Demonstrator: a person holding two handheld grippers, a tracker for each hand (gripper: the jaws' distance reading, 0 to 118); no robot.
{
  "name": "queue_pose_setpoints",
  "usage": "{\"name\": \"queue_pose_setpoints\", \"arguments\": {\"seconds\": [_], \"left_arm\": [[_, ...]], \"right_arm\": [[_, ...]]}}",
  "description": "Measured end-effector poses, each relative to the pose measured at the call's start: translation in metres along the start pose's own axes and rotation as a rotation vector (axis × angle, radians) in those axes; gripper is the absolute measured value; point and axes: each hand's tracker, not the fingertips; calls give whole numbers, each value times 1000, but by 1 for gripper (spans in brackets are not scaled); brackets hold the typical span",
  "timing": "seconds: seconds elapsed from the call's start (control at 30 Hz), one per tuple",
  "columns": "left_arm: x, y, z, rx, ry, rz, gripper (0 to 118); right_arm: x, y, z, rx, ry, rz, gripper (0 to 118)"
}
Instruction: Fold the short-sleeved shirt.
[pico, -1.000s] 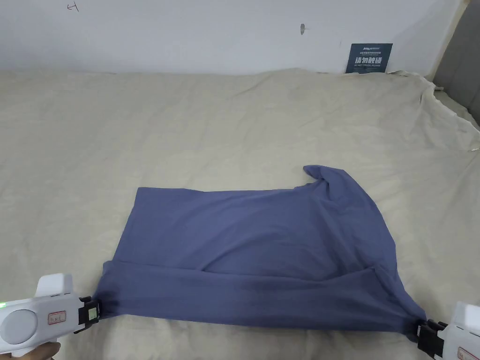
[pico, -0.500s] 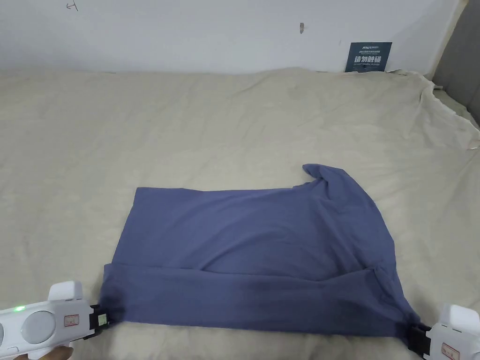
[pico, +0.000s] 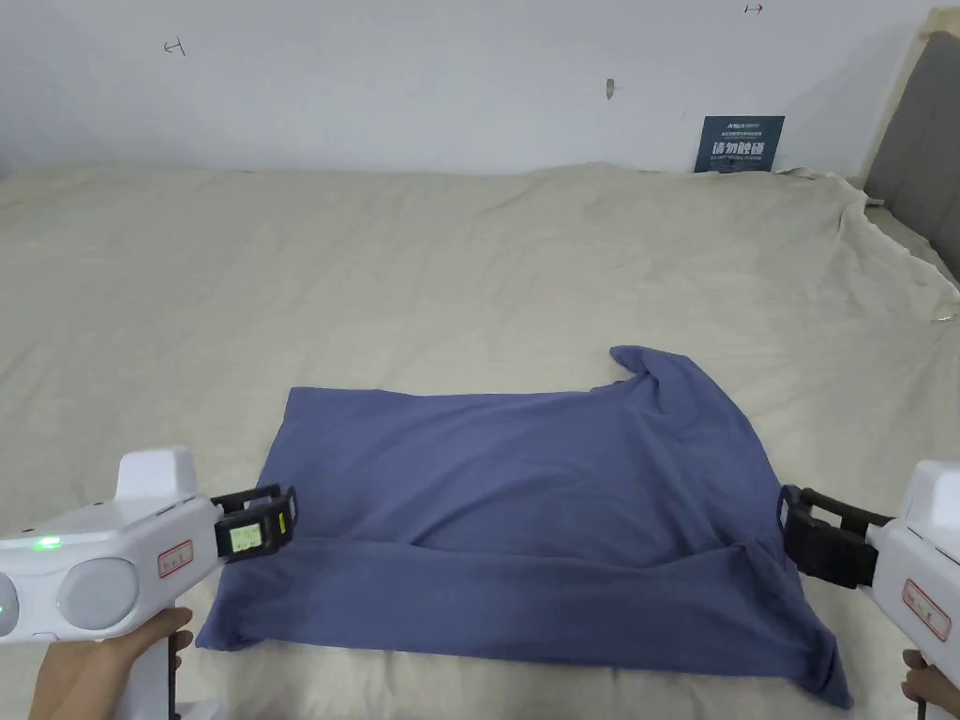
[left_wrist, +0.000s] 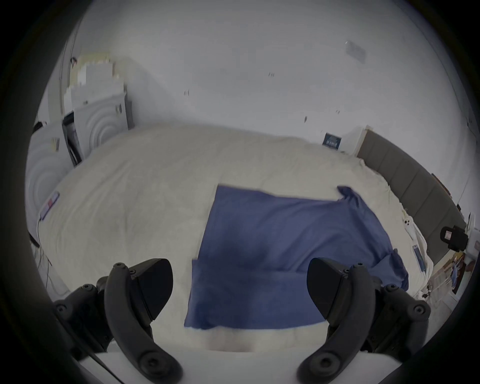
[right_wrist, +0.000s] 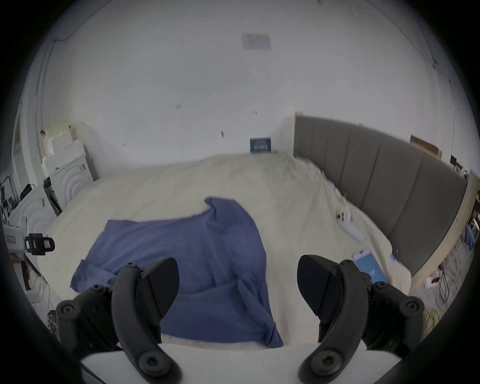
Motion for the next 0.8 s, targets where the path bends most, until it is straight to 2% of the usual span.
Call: {"name": "queue_pose_setpoints", "arguments": {"seconds": [0.07,0.13,0.17,0.2,0.27,0.37,0.4,0.43,0.5,0.8], "left_arm": [[19,5,14,75,26,-21,104],[27,4,21,135,45,-37,86],[31,4,25,165,43,-55,76],[26,0,17,188,34,-68,58],[30,-3,21,202,14,-81,25],[32,-6,23,203,-49,-71,10],[33,-7,25,205,-53,-63,0],[33,-7,26,205,-69,-59,0],[31,-5,21,206,-67,-59,0],[31,31,-16,107,-93,-66,0]], "right_arm": [[-11,5,6,46,-25,32,94],[-19,7,10,74,-51,58,83],[-23,7,13,85,-53,65,73],[-26,6,15,97,-53,68,57],[-23,2,12,115,-52,73,36],[-26,1,14,132,-21,57,24],[-27,1,14,143,-24,56,3],[-27,0,14,153,-26,63,0],[-27,2,13,137,9,67,0],[-25,12,-14,127,26,64,0]]}}
